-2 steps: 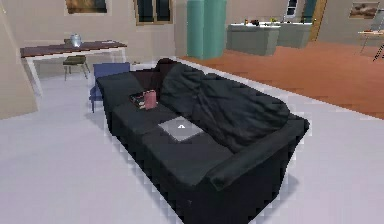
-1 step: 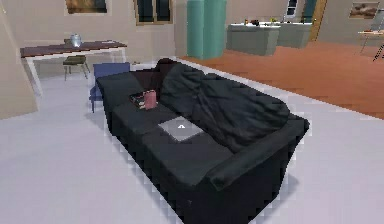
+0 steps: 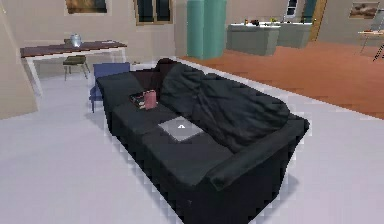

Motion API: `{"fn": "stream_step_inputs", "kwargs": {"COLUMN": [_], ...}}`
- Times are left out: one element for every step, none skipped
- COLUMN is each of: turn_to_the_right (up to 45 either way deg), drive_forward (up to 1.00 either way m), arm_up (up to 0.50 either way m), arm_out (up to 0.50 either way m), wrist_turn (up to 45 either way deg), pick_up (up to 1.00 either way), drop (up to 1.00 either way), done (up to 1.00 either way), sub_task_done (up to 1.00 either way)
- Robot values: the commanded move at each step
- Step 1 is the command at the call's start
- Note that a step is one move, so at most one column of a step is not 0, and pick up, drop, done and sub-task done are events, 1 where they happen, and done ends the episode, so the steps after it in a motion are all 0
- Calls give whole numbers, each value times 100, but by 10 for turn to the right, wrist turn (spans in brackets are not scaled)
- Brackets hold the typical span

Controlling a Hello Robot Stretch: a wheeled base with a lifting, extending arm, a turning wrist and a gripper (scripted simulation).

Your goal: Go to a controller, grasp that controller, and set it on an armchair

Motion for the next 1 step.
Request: {"fn": "stream_step_inputs", "kwargs": {"turn_to_the_right": [0], "drive_forward": [0], "arm_up": [0], "arm_out": [-8], "wrist_turn": [0], "pick_up": [0], "drop": [0], "done": [0], "sub_task_done": [0]}}
